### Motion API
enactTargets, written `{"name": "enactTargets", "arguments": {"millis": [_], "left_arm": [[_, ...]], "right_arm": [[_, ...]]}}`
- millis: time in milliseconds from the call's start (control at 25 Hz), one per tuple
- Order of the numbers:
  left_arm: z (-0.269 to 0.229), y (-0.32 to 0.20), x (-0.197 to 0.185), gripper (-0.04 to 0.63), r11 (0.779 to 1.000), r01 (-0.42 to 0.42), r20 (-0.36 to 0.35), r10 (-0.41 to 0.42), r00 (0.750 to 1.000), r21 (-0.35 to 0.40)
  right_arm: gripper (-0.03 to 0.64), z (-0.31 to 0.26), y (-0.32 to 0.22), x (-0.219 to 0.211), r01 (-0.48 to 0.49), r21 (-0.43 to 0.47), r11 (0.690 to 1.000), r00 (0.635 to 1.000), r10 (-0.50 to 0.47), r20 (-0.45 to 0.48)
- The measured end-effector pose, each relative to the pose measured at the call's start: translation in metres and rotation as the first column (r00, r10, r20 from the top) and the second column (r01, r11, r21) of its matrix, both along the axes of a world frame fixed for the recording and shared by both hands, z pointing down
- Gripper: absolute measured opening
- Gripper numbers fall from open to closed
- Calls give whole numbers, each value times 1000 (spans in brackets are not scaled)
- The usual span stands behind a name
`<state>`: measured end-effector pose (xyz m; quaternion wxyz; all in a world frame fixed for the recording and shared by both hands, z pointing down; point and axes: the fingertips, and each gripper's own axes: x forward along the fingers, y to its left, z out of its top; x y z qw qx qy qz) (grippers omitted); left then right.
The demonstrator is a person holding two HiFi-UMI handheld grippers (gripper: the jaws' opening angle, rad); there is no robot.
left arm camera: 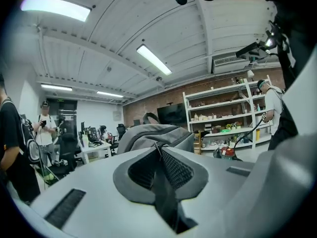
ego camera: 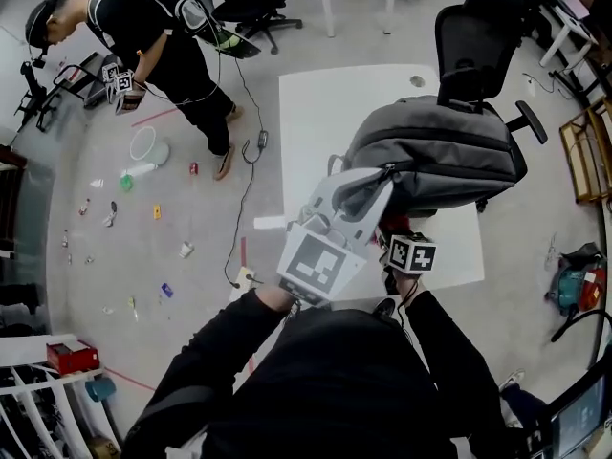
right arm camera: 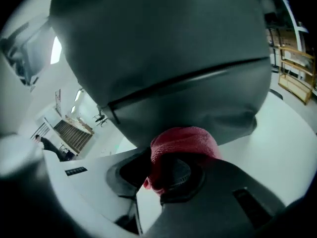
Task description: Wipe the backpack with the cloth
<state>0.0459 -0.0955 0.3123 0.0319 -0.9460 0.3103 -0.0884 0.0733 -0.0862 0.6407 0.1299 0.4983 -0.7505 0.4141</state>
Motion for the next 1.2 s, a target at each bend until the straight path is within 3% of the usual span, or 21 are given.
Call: {"name": "enactTargets", "arguments": {"millis": [80, 200, 280, 360, 480, 640, 720, 800, 880, 1000, 1080, 1200], "left_arm": [[1, 6, 7, 31, 1000, -24, -5, 24, 1000, 2], [5, 0, -15, 31, 1000, -12, 19, 11, 1000, 14], [9, -7, -31, 31, 999, 35, 44, -35, 998, 5], [15, -9, -37, 31, 998, 62, 24, -62, 998, -25], [19, -7, -39, 31, 996, 44, -35, -47, 998, -76], [15, -8, -43, 31, 996, 40, -69, -46, 997, -74], [14, -6, -44, 32, 997, 47, -86, -52, 995, -64], [15, -4, -44, 33, 997, 48, -99, -54, 994, -56], [17, -4, -45, 70, 997, 50, -102, -55, 993, -55], [20, -7, -47, 129, 997, 54, -106, -60, 992, -61], [24, -8, -50, 140, 996, 63, -106, -70, 992, -69], [35, -3, -57, 141, 992, 80, -96, -89, 991, -99]], "right_arm": [[66, -8, 11, -41, 134, 20, 991, 991, -134, 0], [66, -36, 25, -115, 331, 85, 940, 943, -333, 13], [66, -64, 31, -138, 407, 156, 900, 909, -416, 31], [66, -98, 36, -132, 421, 233, 876, 895, -443, 50], [66, -152, 35, -90, 339, 345, 875, 921, -383, 66], [66, -240, 18, -9, 95, 478, 873, 971, -187, 149], [66, -289, 15, 34, -13, 556, 831, 983, -93, 161], [66, -334, 14, 68, -67, 639, 767, 992, -15, 122], [66, -370, 11, 94, -61, 707, 705, 998, 46, 40], [66, -402, -4, 122, -40, 750, 660, 990, 128, -59], [66, -411, -20, 133, -61, 749, 660, 982, 173, -73], [66, -405, -45, 129, -71, 707, 703, 976, 196, -98]]}}
